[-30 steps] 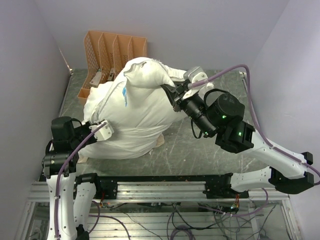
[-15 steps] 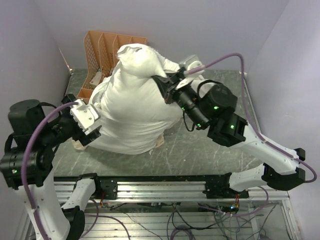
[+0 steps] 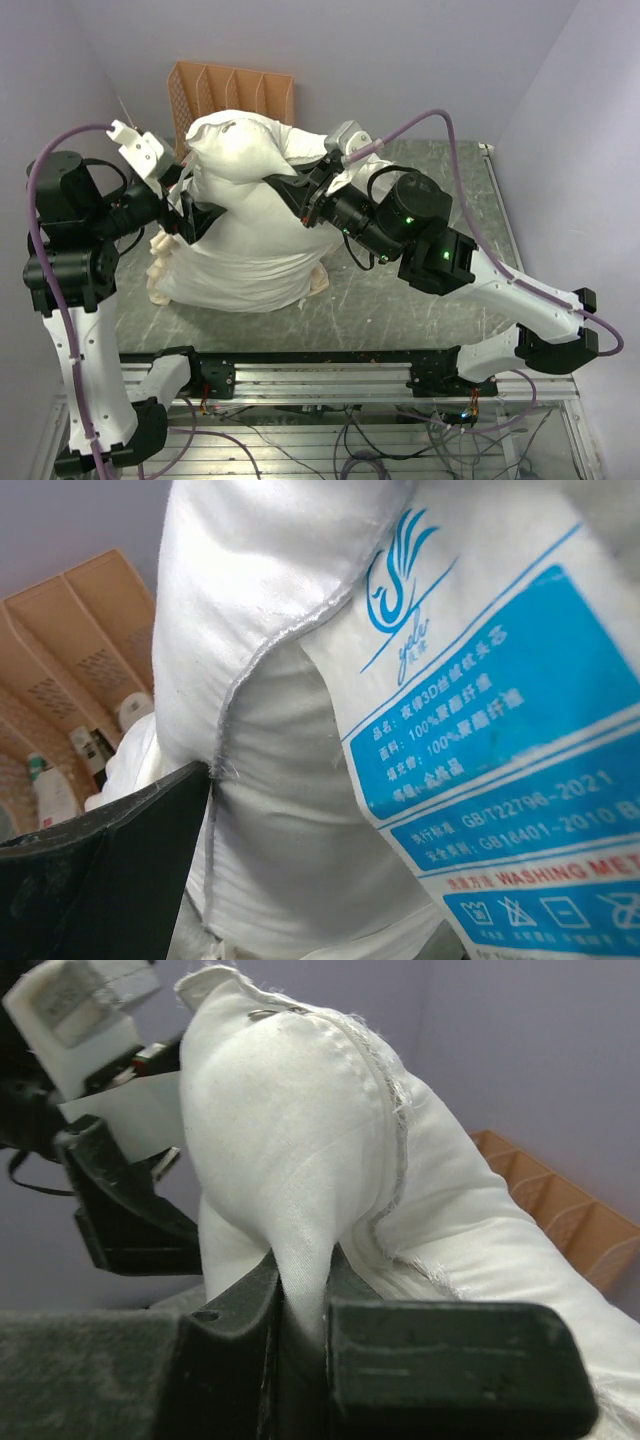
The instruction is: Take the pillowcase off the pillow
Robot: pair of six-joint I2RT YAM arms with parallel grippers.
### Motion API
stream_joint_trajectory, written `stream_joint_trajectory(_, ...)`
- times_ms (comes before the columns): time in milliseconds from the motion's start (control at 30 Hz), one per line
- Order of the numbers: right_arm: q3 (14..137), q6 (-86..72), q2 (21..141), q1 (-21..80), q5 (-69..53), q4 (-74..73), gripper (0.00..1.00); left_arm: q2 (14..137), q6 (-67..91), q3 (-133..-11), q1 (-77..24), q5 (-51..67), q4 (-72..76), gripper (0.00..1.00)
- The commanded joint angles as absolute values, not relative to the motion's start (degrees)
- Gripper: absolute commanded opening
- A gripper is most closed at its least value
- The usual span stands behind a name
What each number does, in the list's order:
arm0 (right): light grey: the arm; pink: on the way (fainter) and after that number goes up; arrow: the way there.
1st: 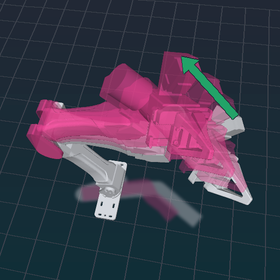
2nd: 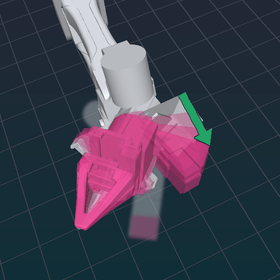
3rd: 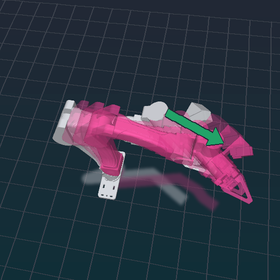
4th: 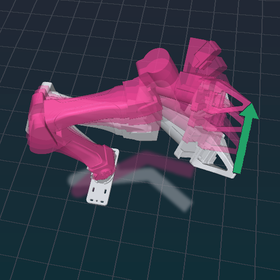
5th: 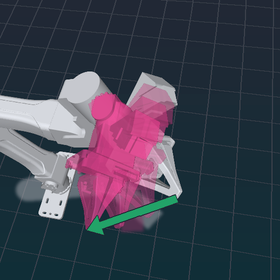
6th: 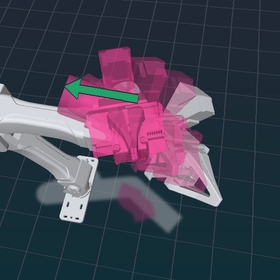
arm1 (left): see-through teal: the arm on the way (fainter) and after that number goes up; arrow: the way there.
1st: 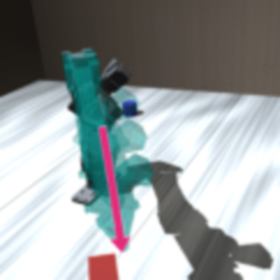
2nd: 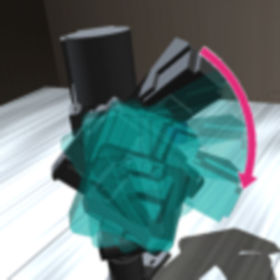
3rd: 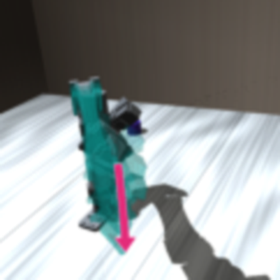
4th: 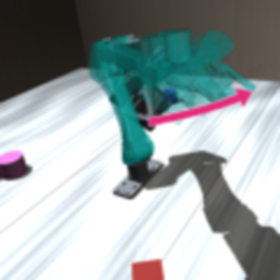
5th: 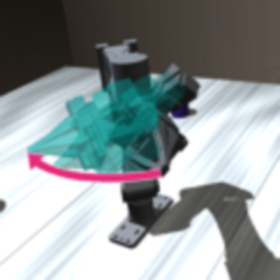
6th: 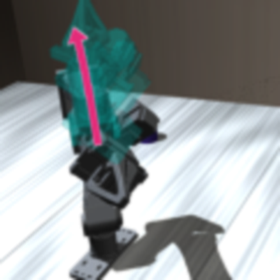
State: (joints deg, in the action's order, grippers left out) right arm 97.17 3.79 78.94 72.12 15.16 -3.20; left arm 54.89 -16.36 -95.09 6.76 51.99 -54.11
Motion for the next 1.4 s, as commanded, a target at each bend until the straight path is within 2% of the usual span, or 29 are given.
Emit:
stream_joint_trajectory(0, 101.03, 0.30, 79.74, 73.27, 5.25, -2.34, 0.00, 54.86, -5.00, -94.65, 7.06, 58.76, -38.86, 1.00)
stream_joint_trajectory(167, 103.59, -1.28, 82.19, 73.83, 1.11, -2.74, 0.00, 54.07, 2.29, -90.83, 7.07, 68.59, -32.26, 0.98)
stream_joint_trajectory(233, 105.24, -1.19, 83.89, 74.44, 1.01, -3.49, 0.00, 53.15, 5.54, -87.84, 7.06, 71.49, -28.81, 0.88)
stream_joint_trajectory(300, 106.48, -1.34, 85.08, 74.61, 1.33, -3.93, 0.00, 52.19, 6.78, -86.29, 7.04, 73.07, -28.20, 0.72)
stream_joint_trajectory(400, 107.72, -1.53, 86.22, 74.62, 2.36, -4.08, 0.00, 51.94, 2.92, -86.76, 7.04, 72.54, -33.63, 0.24)
stream_joint_trajectory(433, 108.42, -1.44, 86.82, 74.62, 3.28, -4.67, 0.00, 51.94, 0.62, -87.16, 7.07, 71.85, -35.63, 0.14)
stream_joint_trajectory(467, 109.32, -1.22, 87.24, 74.62, 4.33, -5.50, 0.00, 51.92, -0.35, -87.45, 7.04, 71.01, -37.03, 0.08)
stream_joint_trajectory(500, 109.97, -1.20, 87.47, 74.62, 5.49, -6.43, 0.01, 51.90, -0.80, -87.60, 7.06, 70.47, -38.04, 0.07)
stream_joint_trajectory(533, 110.10, -1.34, 87.19, 74.62, 6.90, -6.89, 0.08, 51.96, -1.51, -87.74, 7.09, 70.13, -38.96, 0.07)
stream_joint_trajectory(667, 103.05, -2.76, 80.04, 74.47, 14.50, -3.45, 0.64, 52.42, -8.48, -89.83, 7.04, 69.35, -47.30, 0.07)
stream_joint_trajectory(733, 97.52, -4.47, 74.27, 73.97, 18.71, -0.55, 0.76, 52.47, -10.90, -90.52, 7.10, 69.14, -50.26, 0.07)
stream_joint_trajectory(833, 88.53, -7.53, 64.59, 72.86, 23.86, 2.87, 0.82, 52.28, -11.58, -90.81, 7.09, 69.26, -51.32, 0.07)
stream_joint_trajectory(1067, 71.96, -12.92, 46.09, 72.75, 39.46, 2.46, 0.86, 51.59, -8.83, -91.65, 7.09, 67.21, -48.28, 0.07)
stream_joint_trajectory(1233, 66.38, -16.63, 42.76, 72.72, 46.60, -2.10, 0.89, 51.08, -8.14, -92.02, 7.05, 63.62, -46.76, 0.07)
stream_joint_trajectory(1367, 61.39, -19.56, 43.24, 72.70, 47.94, -2.06, 0.89, 51.50, -12.28, -95.26, 7.08, 59.68, -50.91, 0.07)
